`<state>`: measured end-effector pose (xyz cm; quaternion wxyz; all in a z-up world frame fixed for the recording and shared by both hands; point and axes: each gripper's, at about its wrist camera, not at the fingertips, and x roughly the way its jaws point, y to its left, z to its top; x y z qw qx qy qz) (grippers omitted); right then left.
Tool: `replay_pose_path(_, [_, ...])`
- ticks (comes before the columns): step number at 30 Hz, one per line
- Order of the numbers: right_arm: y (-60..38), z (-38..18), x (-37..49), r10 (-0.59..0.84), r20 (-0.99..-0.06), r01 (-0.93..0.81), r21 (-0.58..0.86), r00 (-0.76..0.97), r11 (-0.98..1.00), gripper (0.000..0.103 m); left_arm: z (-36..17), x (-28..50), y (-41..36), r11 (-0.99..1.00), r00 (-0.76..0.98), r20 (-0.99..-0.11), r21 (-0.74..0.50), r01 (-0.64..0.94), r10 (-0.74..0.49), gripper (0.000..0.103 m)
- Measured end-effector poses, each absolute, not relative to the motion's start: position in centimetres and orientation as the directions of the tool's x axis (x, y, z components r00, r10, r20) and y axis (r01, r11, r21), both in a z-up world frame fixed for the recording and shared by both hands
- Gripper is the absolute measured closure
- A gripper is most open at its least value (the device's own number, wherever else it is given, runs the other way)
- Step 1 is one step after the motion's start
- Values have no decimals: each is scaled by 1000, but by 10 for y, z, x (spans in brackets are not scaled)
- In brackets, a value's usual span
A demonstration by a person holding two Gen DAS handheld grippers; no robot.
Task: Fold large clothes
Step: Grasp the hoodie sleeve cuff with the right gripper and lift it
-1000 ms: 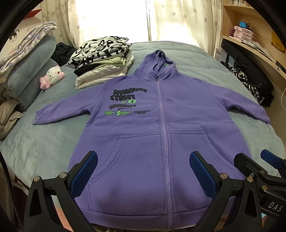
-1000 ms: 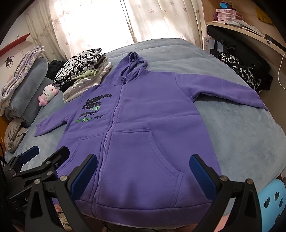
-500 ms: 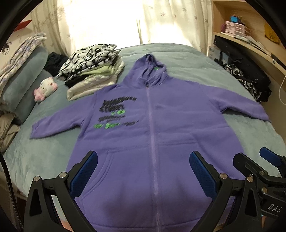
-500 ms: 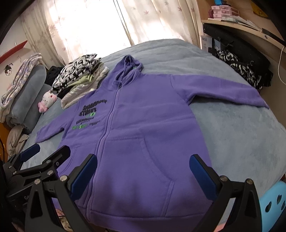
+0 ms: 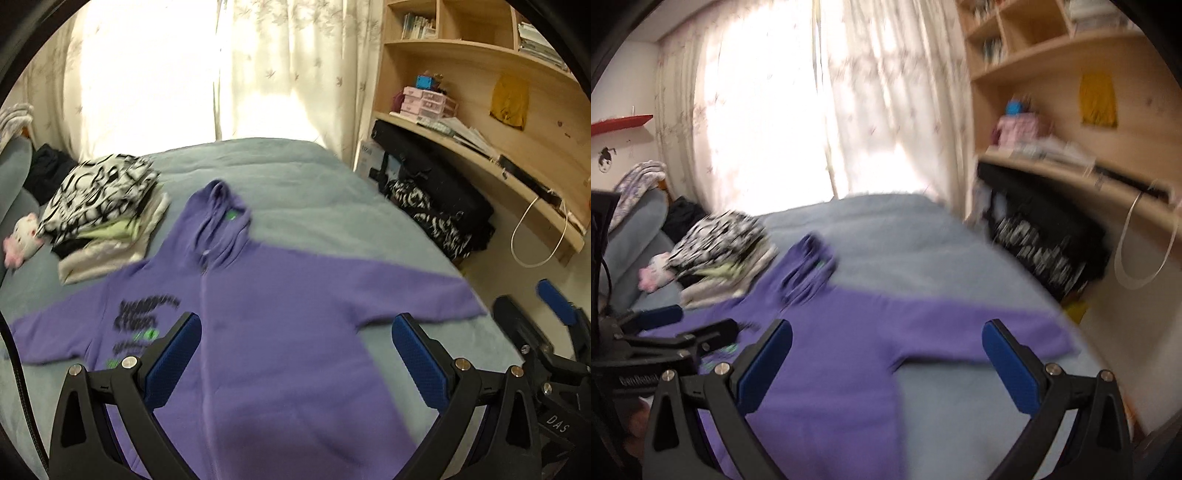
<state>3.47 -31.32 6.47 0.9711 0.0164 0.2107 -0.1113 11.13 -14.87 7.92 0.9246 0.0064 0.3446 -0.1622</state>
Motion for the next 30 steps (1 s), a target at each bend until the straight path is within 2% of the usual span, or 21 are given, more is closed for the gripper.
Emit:
replay_pose_path(4, [-335,78,44,-363,-295,339,-131,884,932,0,90,140,-175,949,717,-632,-105,297,-294,1])
replay_pose_path(7, [-358,75,64,-376,-294,344,-155,879,926,0,89,160,-191,946,716,-628,-112,304,-305,1])
replay_pose_path(9, [-382,69,84,-383,-346,350,-155,857,924,0,83,177,-206,948,719,-630,-91,306,-293,1])
replay_pose_path(11, [-411,58,106,-358,-445,344,-116,821,932,0,71,193,-222,952,717,-646,-58,299,-264,1])
replay_pose_path(15, [-471,18,137,-290,-607,384,27,740,923,0,36,215,-250,951,695,-683,1,309,-225,1])
replay_pose_path(17, [-491,-14,146,-218,-670,388,113,709,915,0,14,226,-267,947,684,-699,30,321,-210,1])
replay_pose_path(20, [-529,-61,147,-162,-751,480,227,641,848,0,-15,239,-281,948,651,-733,29,317,-195,1])
replay_pose_path(27, [-575,-128,117,-57,-816,625,393,575,675,0,-73,263,-297,964,582,-795,-17,267,-175,1])
replay_pose_path(30, [-588,-149,109,10,-812,655,479,584,585,0,-91,270,-295,965,534,-821,-73,252,-202,3])
